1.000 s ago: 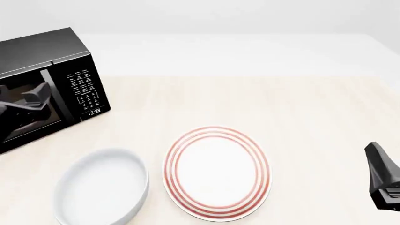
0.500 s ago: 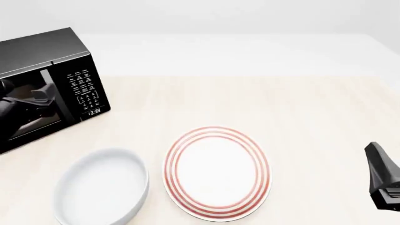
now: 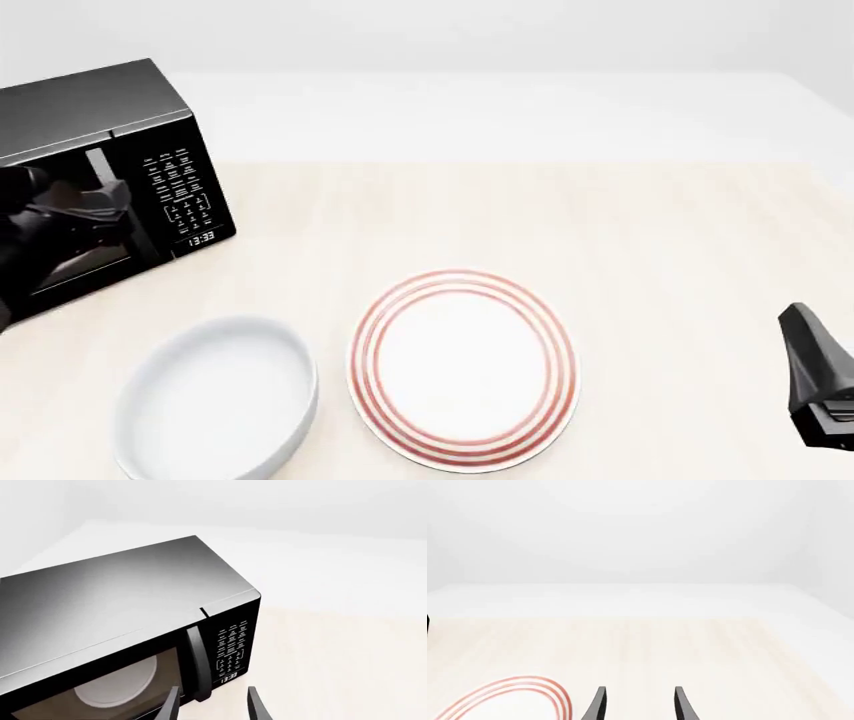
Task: Open the microwave.
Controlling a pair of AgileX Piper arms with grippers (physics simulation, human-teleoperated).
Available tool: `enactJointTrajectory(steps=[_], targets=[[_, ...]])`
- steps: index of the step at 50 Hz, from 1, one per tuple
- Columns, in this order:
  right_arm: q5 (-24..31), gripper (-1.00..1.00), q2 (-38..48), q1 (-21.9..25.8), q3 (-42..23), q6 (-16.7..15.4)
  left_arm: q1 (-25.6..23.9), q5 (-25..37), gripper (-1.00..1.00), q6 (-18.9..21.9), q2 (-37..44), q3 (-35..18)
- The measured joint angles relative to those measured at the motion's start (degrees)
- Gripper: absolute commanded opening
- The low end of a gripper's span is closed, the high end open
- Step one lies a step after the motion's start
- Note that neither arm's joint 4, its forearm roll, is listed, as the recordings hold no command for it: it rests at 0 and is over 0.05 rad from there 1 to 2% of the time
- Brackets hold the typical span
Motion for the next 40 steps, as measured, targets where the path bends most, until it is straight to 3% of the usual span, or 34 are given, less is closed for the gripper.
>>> enactJointTrajectory(steps=[40], targets=[[0.00, 1.00, 0.00, 0.00, 0.00, 0.00, 0.30, -6.07, 1.00, -2.01, 11.20, -2.36]])
